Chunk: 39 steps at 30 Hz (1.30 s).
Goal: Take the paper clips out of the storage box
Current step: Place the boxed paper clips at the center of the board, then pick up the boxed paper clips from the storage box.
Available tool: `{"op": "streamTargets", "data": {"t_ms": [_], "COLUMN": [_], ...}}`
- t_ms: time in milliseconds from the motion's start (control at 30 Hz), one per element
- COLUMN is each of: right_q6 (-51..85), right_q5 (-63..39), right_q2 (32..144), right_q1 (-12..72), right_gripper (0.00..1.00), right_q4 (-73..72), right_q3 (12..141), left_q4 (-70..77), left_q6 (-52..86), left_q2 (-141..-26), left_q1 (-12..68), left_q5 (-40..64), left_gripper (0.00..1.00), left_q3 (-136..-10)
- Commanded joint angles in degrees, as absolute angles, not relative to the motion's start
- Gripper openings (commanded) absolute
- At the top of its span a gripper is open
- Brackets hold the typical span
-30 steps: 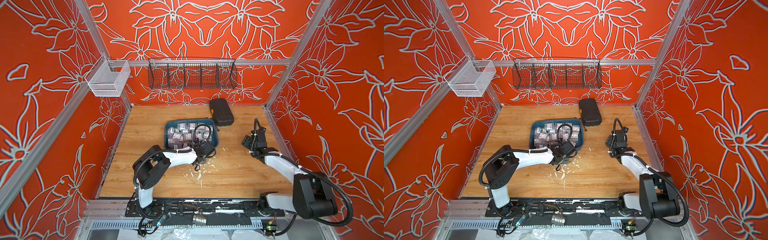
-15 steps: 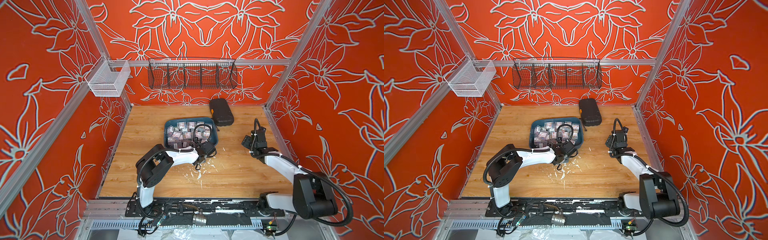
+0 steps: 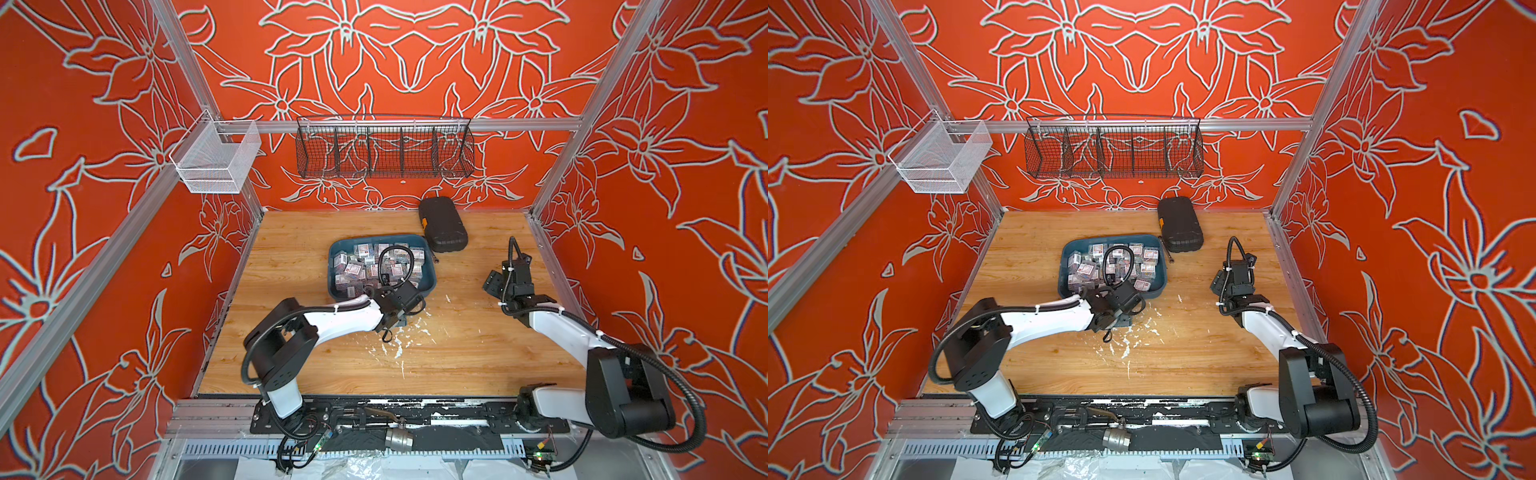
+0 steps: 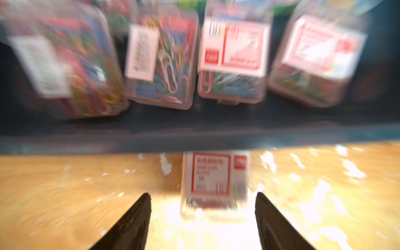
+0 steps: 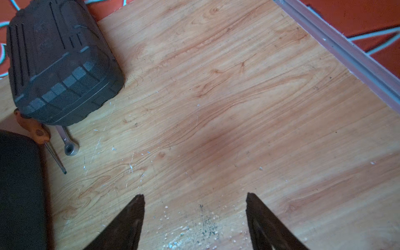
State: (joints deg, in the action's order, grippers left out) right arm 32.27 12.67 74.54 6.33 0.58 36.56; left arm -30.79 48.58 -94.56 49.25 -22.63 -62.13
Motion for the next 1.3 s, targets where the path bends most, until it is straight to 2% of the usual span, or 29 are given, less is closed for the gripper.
{"op": "streamTargets", "data": {"t_ms": [0, 200, 367, 433, 500, 567, 700, 1267], "right_q6": [32.52, 32.48, 32.52, 32.43, 32.4, 32.39, 32.38, 32.98], "right_q5": [12.68, 12.66, 12.66, 12.49, 12.48, 12.49, 12.35, 14.85], "right_q2": [73.38, 73.24, 72.87, 72.87, 72.91, 72.94, 72.86, 73.78], "right_q1": [6.11, 6.15, 6.13, 6.12, 6.15, 6.15, 6.15, 6.24], "right_gripper": [0.76, 0.76, 0.76, 0.76, 0.76, 0.76, 0.76, 0.76], "right_q4": [0.18, 0.26, 0.0, 0.0, -0.09, -0.26, -0.18, -0.79], "right_q3": [35.51, 35.51, 35.11, 35.22, 35.16, 35.11, 35.12, 35.64], "left_q4": [-35.17, -33.58, -33.79, -32.08, -31.51, -29.58, -31.89, -32.74], "left_q6": [45.39, 36.35, 31.96, 29.73, 29.31, 27.07, 27.85, 24.85], "left_q2": [-86.94, -76.26, -73.05, -71.59, -70.29, -69.62, -70.75, -81.62], "left_q1": [49.94, 49.81, 47.61, 47.13, 45.02, 40.76, 30.43, 19.45], "left_q5": [-24.26, -29.66, -34.51, -36.95, -38.21, -33.5, -21.27, -10.19], "left_gripper": [0.74, 0.75, 0.76, 0.8, 0.91, 0.96, 0.93, 0.87], "left_q3": [-62.53, -61.06, -61.63, -60.8, -60.25, -59.66, -61.39, -66.32]}}
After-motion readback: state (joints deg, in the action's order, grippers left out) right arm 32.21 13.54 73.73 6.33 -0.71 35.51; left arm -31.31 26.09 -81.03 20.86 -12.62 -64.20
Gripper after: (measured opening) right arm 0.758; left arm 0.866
